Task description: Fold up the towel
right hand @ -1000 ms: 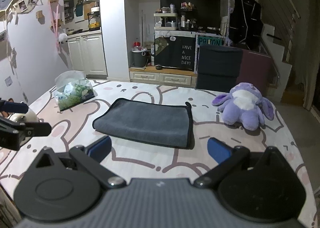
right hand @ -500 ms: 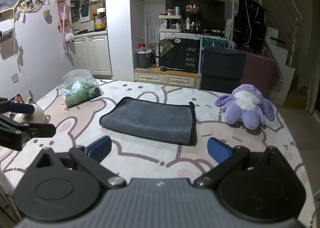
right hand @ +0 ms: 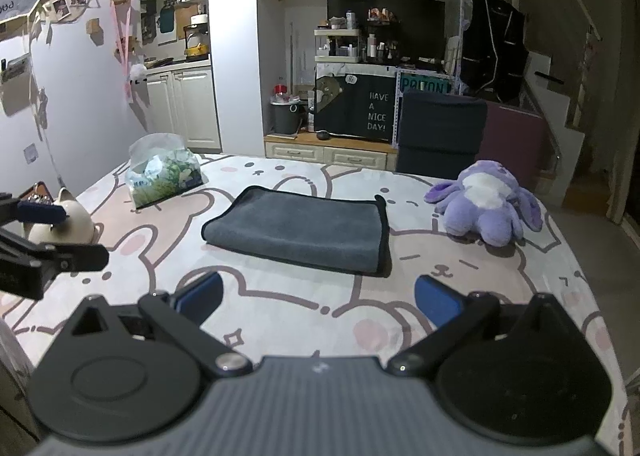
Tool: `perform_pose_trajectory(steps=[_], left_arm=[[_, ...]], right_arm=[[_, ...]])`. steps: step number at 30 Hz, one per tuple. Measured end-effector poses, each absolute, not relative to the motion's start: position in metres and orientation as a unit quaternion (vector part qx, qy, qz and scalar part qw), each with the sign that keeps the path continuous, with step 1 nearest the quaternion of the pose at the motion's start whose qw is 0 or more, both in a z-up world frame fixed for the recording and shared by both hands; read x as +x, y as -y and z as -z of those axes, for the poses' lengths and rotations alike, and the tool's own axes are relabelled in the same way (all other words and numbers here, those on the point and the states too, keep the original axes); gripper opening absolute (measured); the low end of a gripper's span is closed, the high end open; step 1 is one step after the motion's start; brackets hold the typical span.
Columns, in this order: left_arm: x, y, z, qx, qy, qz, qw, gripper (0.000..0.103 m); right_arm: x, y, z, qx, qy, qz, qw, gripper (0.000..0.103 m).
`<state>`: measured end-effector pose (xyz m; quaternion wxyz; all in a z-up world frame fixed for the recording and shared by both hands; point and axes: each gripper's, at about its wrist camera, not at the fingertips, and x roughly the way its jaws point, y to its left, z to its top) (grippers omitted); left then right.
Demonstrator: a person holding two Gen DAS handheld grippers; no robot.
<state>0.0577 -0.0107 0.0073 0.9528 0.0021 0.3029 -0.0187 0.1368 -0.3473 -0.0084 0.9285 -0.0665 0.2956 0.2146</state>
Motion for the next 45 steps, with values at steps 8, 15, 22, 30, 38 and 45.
perform_pose_trajectory(steps=[8, 15, 22, 30, 38, 45], left_arm=[[0.046, 0.014, -0.005, 0.001, -0.303, 0.029, 0.953, 0.103], [0.037, 0.013, -0.002, 0.001, -0.304, 0.023, 0.952, 0.103], [0.029, 0.013, 0.001, -0.004, -0.303, 0.022, 0.953, 0.103], [0.024, 0.014, 0.003, -0.005, -0.302, 0.022, 0.953, 0.103], [0.021, 0.014, 0.004, -0.003, -0.302, 0.02, 0.953, 0.103], [0.019, 0.014, 0.005, -0.003, -0.304, 0.021, 0.952, 0.103]], right_arm=[[0.121, 0.353, 0.007, -0.053, -0.289, -0.22, 0.93, 0.103], [0.109, 0.353, 0.008, -0.059, -0.279, -0.215, 0.934, 0.103], [0.103, 0.355, 0.008, -0.059, -0.282, -0.216, 0.933, 0.103], [0.099, 0.357, 0.01, -0.059, -0.288, -0.208, 0.933, 0.103], [0.098, 0.357, 0.01, -0.062, -0.29, -0.211, 0.931, 0.103], [0.098, 0.358, 0.01, -0.056, -0.29, -0.21, 0.932, 0.103]])
